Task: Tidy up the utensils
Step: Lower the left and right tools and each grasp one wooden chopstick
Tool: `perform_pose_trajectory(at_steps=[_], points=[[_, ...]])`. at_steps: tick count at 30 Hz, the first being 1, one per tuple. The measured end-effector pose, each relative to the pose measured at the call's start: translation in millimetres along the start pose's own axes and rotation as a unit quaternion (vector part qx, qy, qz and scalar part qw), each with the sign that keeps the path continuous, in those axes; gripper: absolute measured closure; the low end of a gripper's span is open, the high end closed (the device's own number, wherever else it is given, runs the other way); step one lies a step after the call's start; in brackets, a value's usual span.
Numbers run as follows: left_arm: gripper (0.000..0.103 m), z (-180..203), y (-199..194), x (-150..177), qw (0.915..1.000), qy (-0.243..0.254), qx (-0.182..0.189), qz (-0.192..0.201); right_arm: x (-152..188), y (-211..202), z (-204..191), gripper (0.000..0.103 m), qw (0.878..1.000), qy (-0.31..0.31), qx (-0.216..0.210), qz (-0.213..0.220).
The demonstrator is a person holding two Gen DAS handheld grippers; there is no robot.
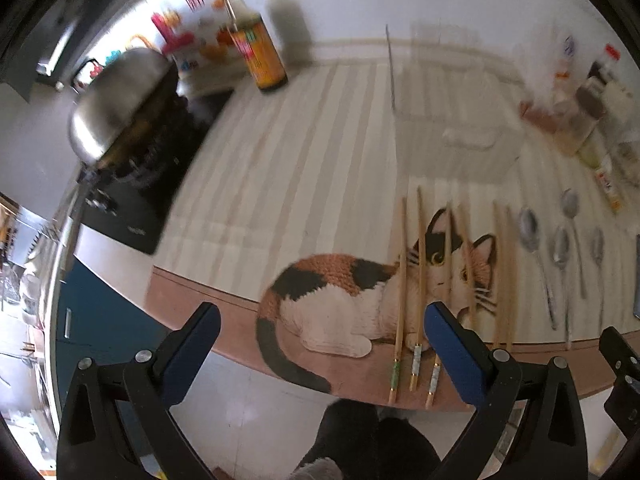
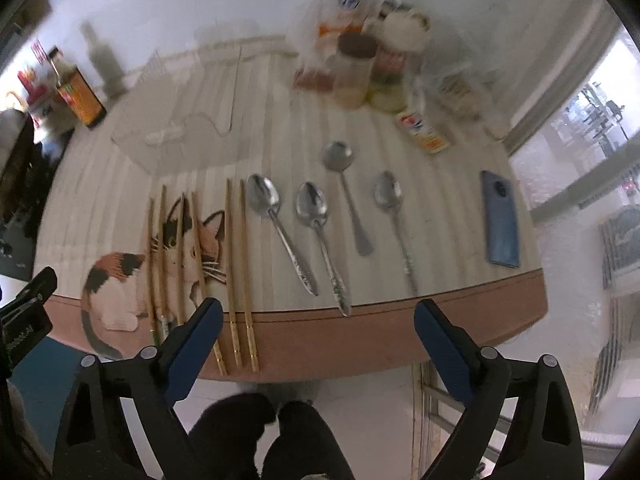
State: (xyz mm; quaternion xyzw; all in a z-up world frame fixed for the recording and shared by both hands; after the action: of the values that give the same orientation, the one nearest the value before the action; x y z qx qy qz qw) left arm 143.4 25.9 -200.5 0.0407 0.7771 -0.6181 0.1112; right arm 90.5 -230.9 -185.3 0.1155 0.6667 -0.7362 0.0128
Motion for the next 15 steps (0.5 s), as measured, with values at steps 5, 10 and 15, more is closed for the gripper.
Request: perform_pose_trajectory(at_steps=[5,10,15], points=[[0.002,7,55,-14,0.9966,0.001,0.049,-0.067,-15,47,-13,0.036,0.999,-0.002,-0.018,-0.039],[0.039,28,108,-19,0.9831,0.019,0.106,-0.148,-23,80,-23,0.061,0.996,0.004,-0.035,-0.084],[0.064,49,131,-21,0.9786,0.050,0.111,-0.166,-31,105,-31,0.062,0.993,0.009,-0.041,-0.114]])
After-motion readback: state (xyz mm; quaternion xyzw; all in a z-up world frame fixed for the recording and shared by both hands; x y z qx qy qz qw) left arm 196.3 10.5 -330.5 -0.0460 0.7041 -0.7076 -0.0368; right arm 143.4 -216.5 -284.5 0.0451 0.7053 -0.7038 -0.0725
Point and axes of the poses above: each gripper's, at about its wrist camera, not at the fingertips, and y roughly the way its jaws point, z to its right, x to its underside, the point moved 2 cm from there along y, roughly the way its jaws point, and after that the axes turned 6 degrees about -z, right-handed, at the moved point
